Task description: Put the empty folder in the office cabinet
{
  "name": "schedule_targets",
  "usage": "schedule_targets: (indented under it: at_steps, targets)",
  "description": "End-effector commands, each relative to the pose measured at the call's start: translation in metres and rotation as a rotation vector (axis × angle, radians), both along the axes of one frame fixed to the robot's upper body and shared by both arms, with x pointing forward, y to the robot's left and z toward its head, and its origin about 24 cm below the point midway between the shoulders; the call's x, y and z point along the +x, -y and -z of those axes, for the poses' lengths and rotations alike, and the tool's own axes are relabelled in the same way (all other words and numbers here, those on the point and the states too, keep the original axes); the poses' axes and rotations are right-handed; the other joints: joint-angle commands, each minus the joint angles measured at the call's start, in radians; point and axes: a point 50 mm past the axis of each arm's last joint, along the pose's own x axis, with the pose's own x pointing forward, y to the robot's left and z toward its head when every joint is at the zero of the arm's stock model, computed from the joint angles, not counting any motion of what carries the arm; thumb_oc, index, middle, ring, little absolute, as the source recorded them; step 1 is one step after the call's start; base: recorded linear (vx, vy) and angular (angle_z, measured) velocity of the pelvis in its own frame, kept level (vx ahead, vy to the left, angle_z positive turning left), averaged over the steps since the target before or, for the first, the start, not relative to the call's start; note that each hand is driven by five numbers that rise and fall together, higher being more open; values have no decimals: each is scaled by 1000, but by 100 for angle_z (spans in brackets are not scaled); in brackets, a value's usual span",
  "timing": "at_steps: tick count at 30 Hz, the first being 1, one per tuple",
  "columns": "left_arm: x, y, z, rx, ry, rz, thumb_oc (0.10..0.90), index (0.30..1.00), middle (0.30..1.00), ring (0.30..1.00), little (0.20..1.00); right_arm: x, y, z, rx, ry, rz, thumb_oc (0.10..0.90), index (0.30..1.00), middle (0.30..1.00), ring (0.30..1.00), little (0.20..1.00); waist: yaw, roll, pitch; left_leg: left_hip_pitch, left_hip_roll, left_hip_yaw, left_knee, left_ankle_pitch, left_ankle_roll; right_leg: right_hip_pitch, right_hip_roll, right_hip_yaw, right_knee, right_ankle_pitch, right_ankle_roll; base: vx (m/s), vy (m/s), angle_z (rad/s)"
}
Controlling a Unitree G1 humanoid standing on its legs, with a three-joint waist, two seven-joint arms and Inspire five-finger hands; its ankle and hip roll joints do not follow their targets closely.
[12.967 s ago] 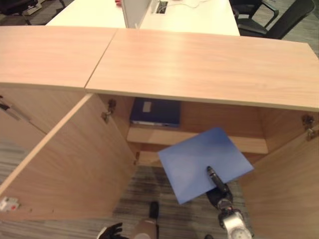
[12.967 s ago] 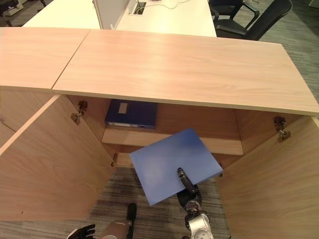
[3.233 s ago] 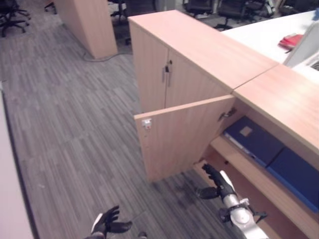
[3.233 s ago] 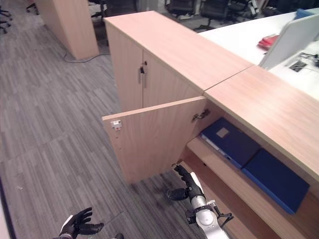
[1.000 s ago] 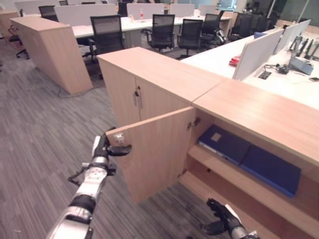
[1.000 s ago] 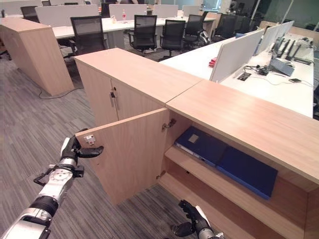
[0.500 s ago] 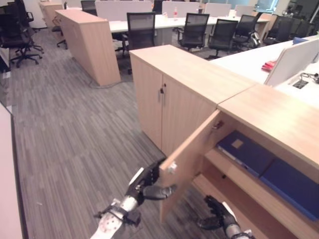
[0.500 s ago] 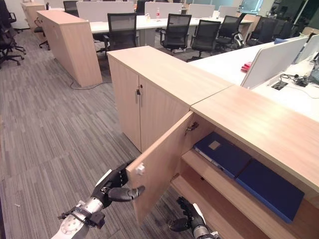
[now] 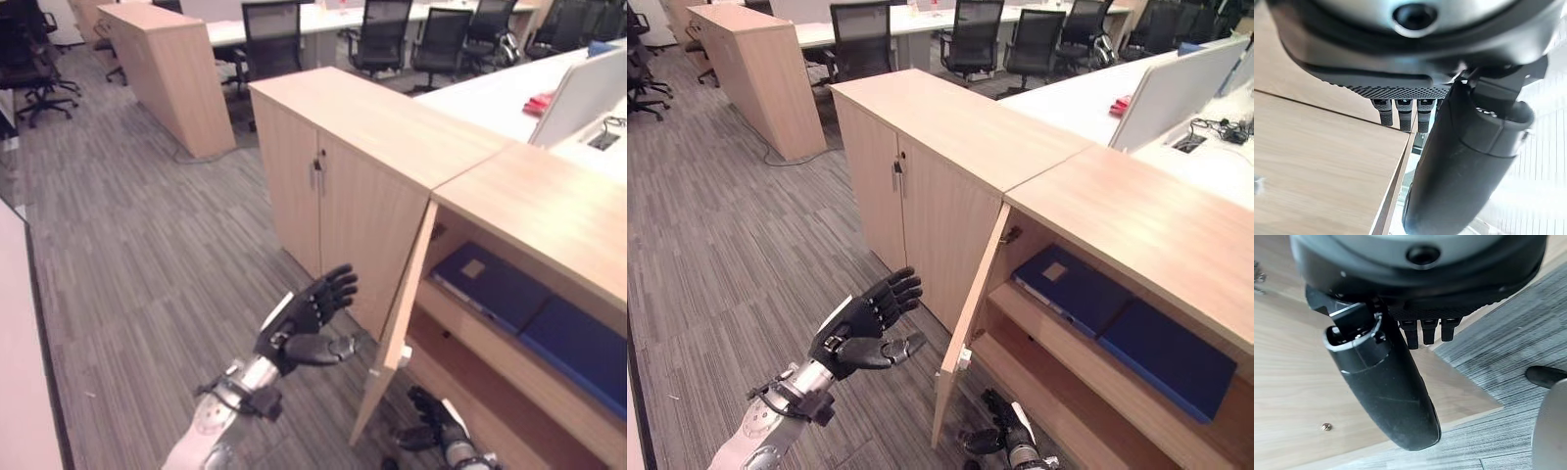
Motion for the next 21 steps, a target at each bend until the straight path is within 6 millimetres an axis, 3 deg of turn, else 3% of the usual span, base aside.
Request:
schedule_targets:
  at_steps: [1,2,4,5,6,7,11,12,15,17,19,21]
  targets:
    - [13,13,-50,-110,238,33,800,900,900,900,900,43,13,-27,-29,190,72,800,900,900,900,900,-2,28,29,52,-4,44,-3,-115,30,-47,-97,-119,163,-36,113,-72,-4,-59]
    - [13,13,-50,-110,238,33,800,900,900,900,900,43,13,-27,-29,190,72,800,900,900,900,900,-2,28,29,52,-4,44,-3,-115,30,-47,-97,-119,163,-36,113,-132,41,-62]
    - [17,16,-47,-93,220,12,800,900,900,900,900,41,18,-21,-35,170,173,800,900,900,900,900,12,63,33,30,10,153,9,-99,40,-38,-180,-417,312,-87,73,-231,73,-91]
    - [18,16,-45,-81,213,5,800,900,900,900,900,39,19,-18,-38,156,193,800,900,900,900,900,12,61,27,25,8,178,15,-95,42,-24,-184,-458,331,-96,67,-113,33,-138]
    - [18,16,-45,-81,213,5,800,900,900,900,900,39,19,-18,-38,156,193,800,900,900,900,900,12,61,27,25,8,178,15,-95,42,-24,-184,-458,332,-97,67,-60,-77,-121]
    - [19,15,-35,-65,173,-20,800,900,900,900,900,35,20,-15,-44,144,238,800,900,900,900,900,11,49,16,24,11,229,21,-84,41,-6,-175,-466,308,-102,63,-38,-139,-110]
    - [25,13,-15,-56,94,-96,800,900,900,900,900,24,27,-14,-68,135,276,800,900,900,900,900,-17,53,-2,31,33,269,37,-77,25,8,-125,-393,227,-131,50,47,-155,-73]
    - [30,12,-4,-60,47,-161,800,900,900,900,900,28,32,-24,-100,185,267,800,900,900,900,900,-58,63,-7,40,52,287,58,-76,13,3,-92,-346,197,-142,38,60,-139,-59]
    - [36,11,7,-69,-1,-235,800,900,900,900,900,32,40,-38,-149,260,238,800,900,900,900,900,-113,72,-9,37,91,327,130,-84,-7,4,-51,-285,162,-157,17,52,-148,-77]
    - [41,9,9,-66,-11,-274,800,900,900,900,900,38,43,-46,-166,299,229,800,900,900,900,900,-123,73,3,14,120,327,195,-86,-19,-2,-33,-248,159,-165,6,-7,-96,-75]
    - [43,1,17,-46,-34,-341,800,900,900,900,900,45,46,-56,-190,349,209,800,900,900,900,900,-137,68,10,-1,138,297,273,-97,-24,-18,-2,-177,155,-176,-10,21,-99,-77]
    - [46,-16,35,23,-90,-471,800,900,900,900,900,48,52,-65,-214,388,195,800,900,900,900,900,-136,67,9,-27,120,179,297,-83,-25,-31,38,-68,157,-190,-21,105,-19,-169]
